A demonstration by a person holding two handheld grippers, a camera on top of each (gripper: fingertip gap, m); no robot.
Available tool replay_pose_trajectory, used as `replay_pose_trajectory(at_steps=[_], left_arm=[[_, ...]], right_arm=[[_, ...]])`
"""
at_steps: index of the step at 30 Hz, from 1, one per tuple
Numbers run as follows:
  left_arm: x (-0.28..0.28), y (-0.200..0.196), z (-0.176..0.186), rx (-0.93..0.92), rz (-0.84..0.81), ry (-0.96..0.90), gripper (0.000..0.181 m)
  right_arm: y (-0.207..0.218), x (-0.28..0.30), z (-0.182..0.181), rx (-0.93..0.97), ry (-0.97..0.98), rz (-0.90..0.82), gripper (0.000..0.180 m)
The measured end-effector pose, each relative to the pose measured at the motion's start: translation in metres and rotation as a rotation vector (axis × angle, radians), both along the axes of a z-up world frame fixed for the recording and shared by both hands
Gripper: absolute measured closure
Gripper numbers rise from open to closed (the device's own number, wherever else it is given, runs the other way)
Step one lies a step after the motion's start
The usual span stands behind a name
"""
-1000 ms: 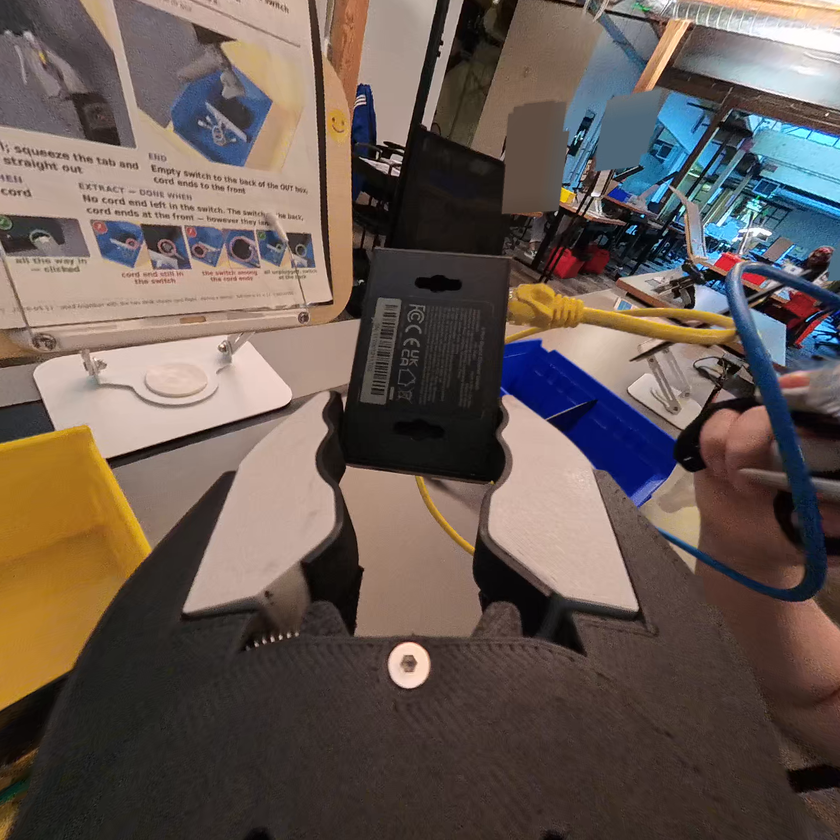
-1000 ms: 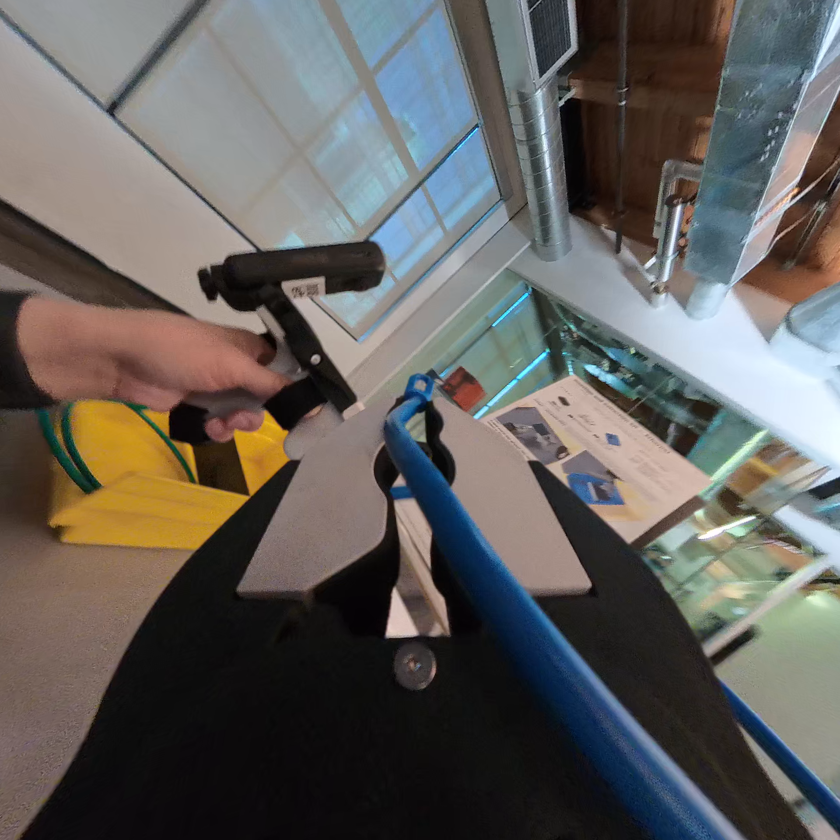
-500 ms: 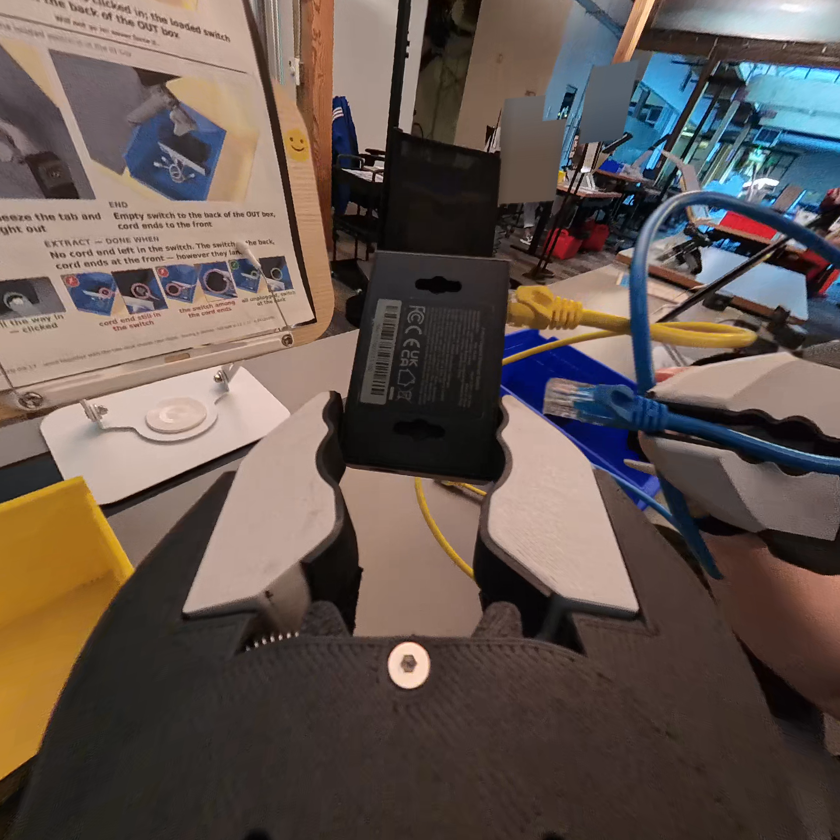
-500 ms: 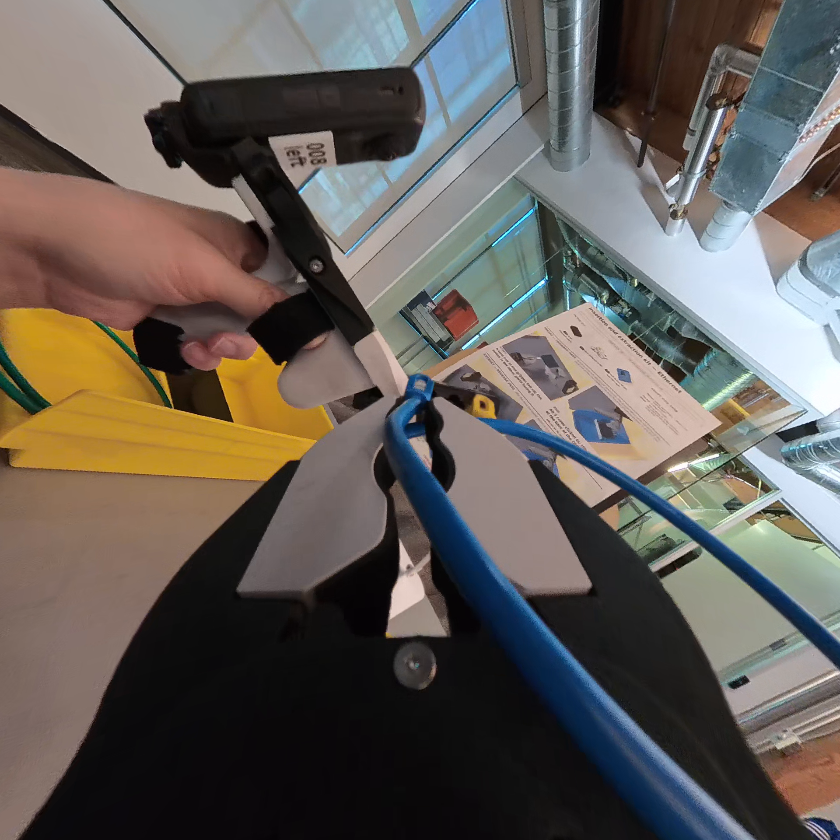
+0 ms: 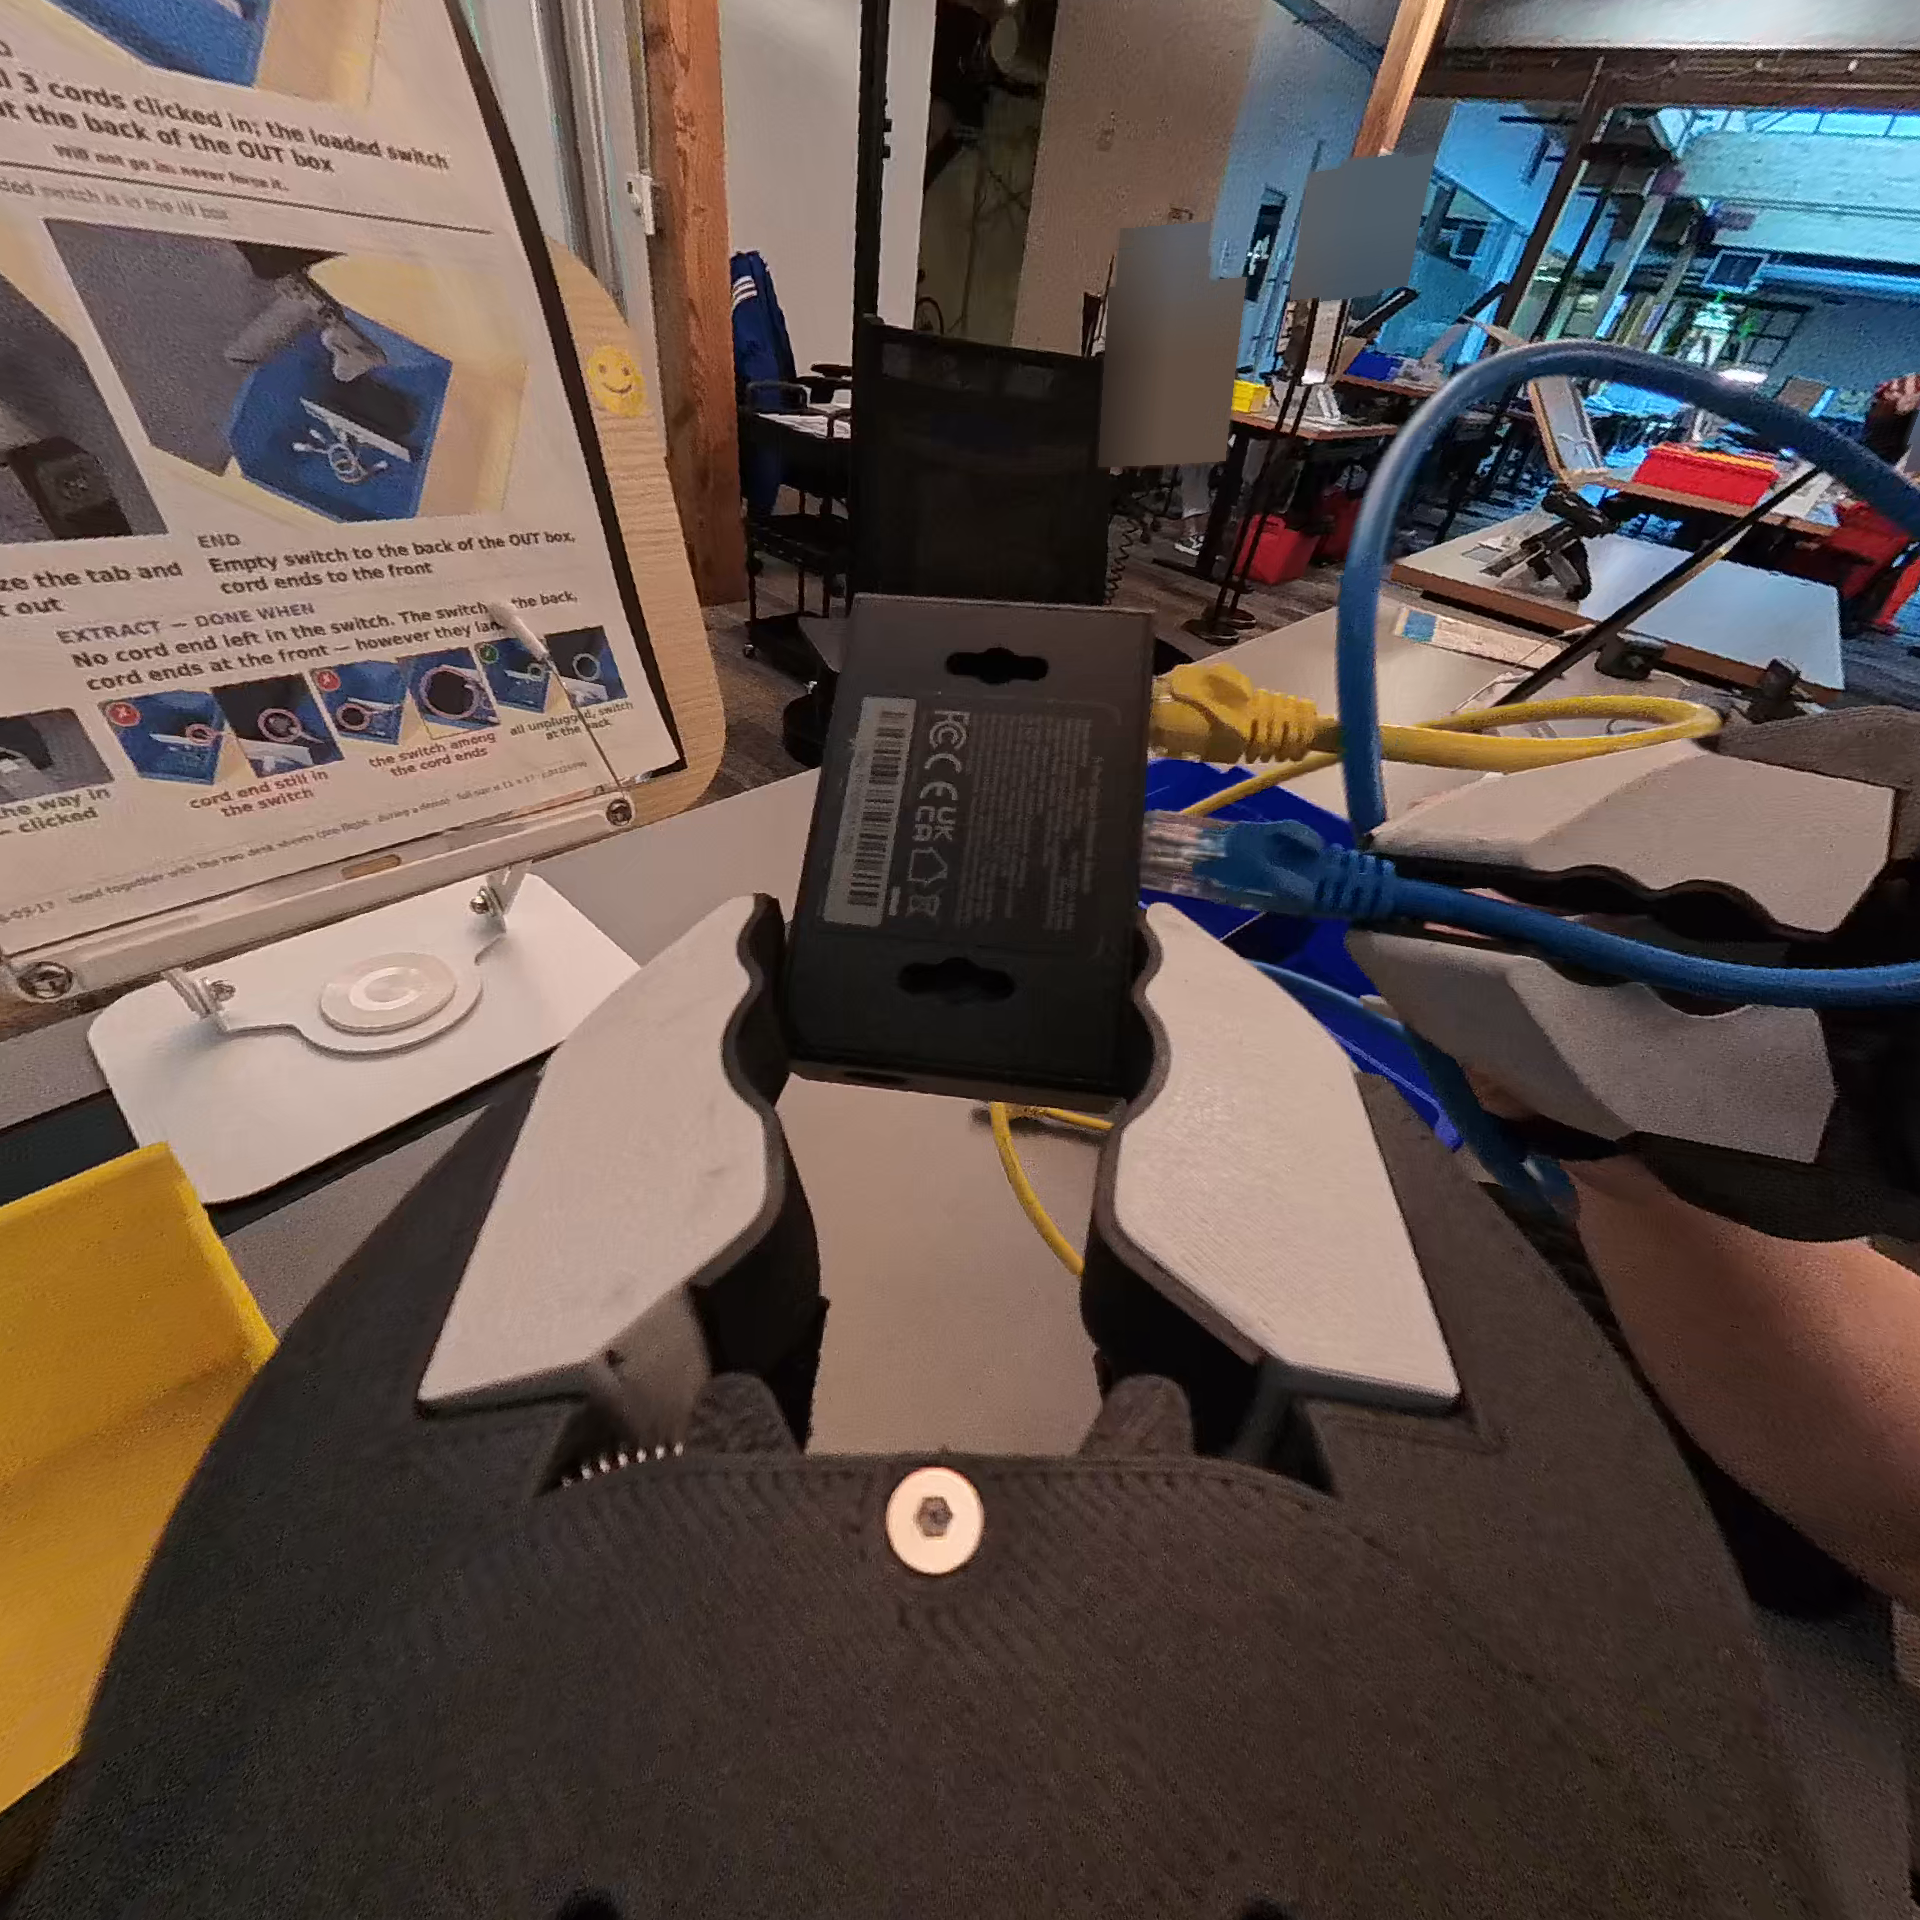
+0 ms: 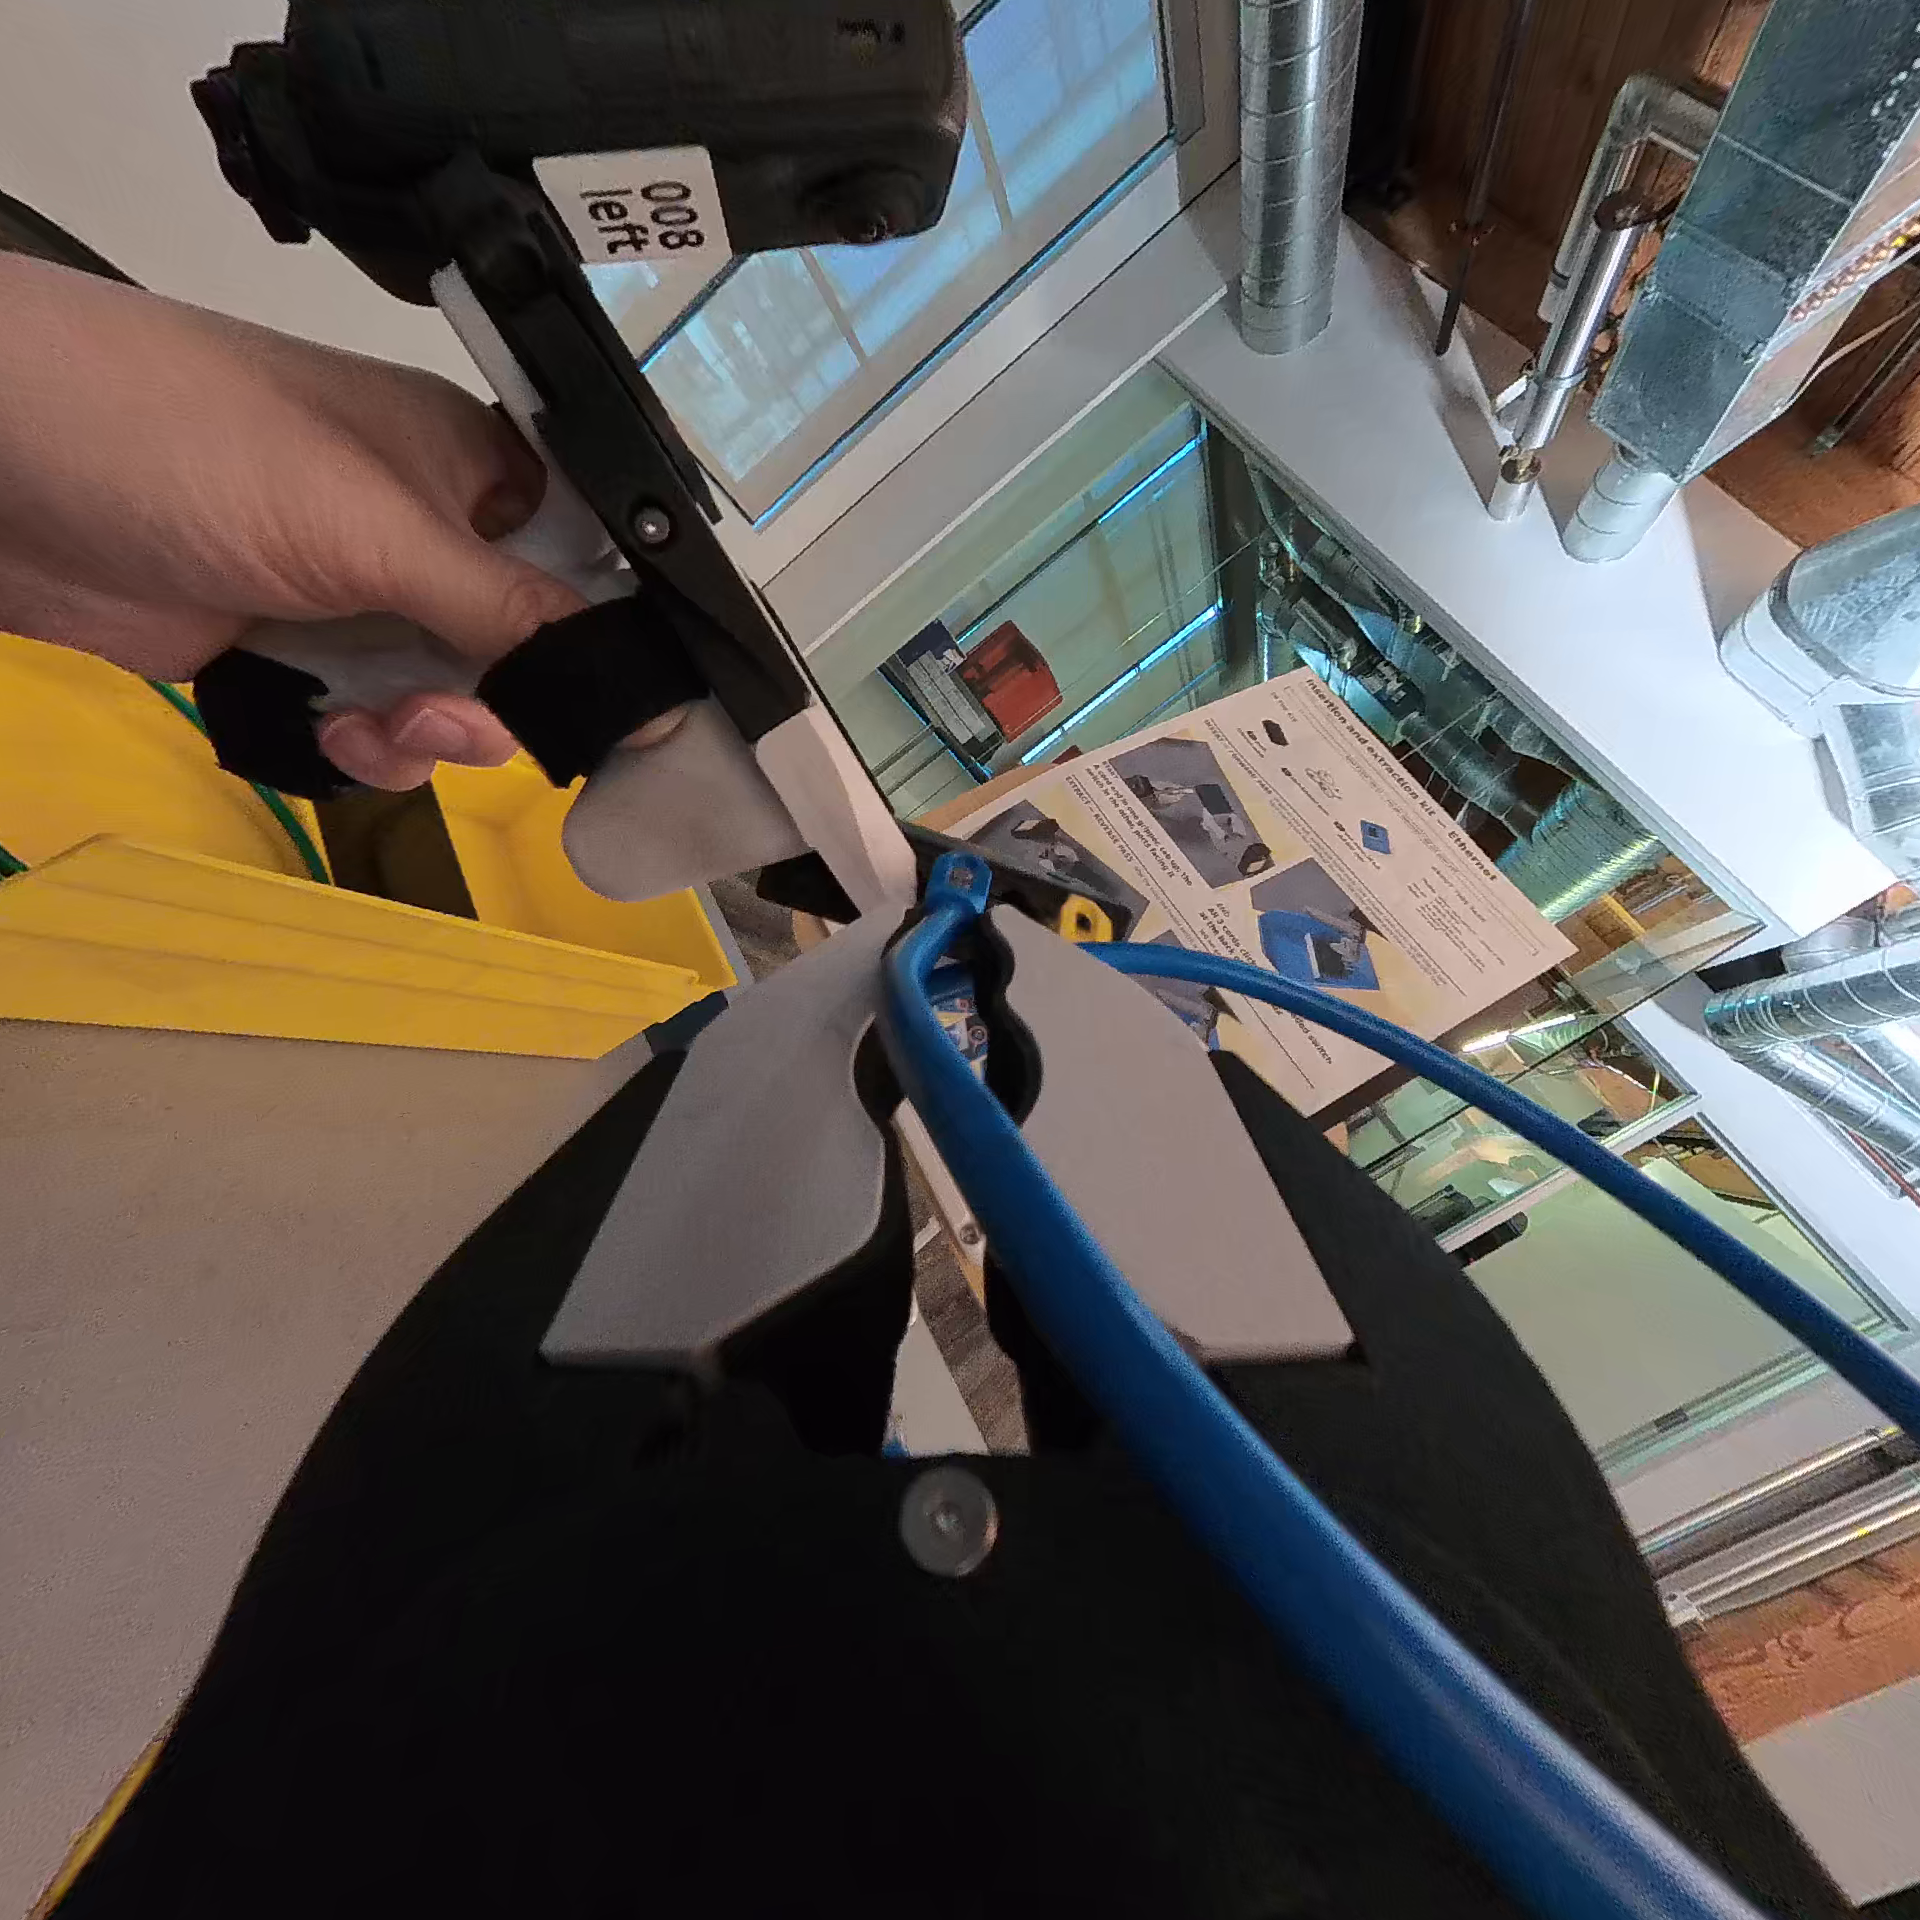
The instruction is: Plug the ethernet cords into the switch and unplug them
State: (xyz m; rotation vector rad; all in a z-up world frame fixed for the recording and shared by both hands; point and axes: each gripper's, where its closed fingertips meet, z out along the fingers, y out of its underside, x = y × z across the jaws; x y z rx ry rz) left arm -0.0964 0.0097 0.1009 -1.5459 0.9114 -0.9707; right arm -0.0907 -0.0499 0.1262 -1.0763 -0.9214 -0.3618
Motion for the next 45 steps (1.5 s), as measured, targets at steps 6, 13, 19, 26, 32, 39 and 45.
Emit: replay_pose_trajectory(at_steps=[6, 13, 19, 26, 32, 39, 45], left_arm=[[0.002, -0.005, 0.006, 0.02, -0.01, -0.041, 0.119], [0.002, -0.028, 0.033, 0.138, -0.108, -0.176, 0.121], [0.0, -0.04, 0.043, 0.161, -0.155, -0.261, 0.121], [-0.002, -0.059, 0.058, 0.228, -0.169, -0.33, 0.12], [-0.003, -0.069, 0.063, 0.231, -0.192, -0.357, 0.12], [-0.006, -0.098, 0.078, 0.278, -0.331, -0.428, 0.121], [-0.007, -0.104, 0.075, 0.22, -0.416, -0.508, 0.117]], right_arm=[[-0.002, 0.001, 0.002, -0.017, 0.005, 0.009, 0.17], [-0.017, 0.007, 0.02, -0.012, 0.104, 0.088, 0.171], [-0.03, 0.002, 0.029, 0.073, 0.103, 0.123, 0.17], [-0.049, 0.0, 0.041, 0.144, 0.097, 0.165, 0.169], [-0.057, -0.003, 0.045, 0.175, 0.063, 0.162, 0.169], [-0.089, -0.012, 0.058, 0.312, -0.052, 0.15, 0.171], [-0.093, -0.016, 0.057, 0.313, -0.143, 0.091, 0.17]])
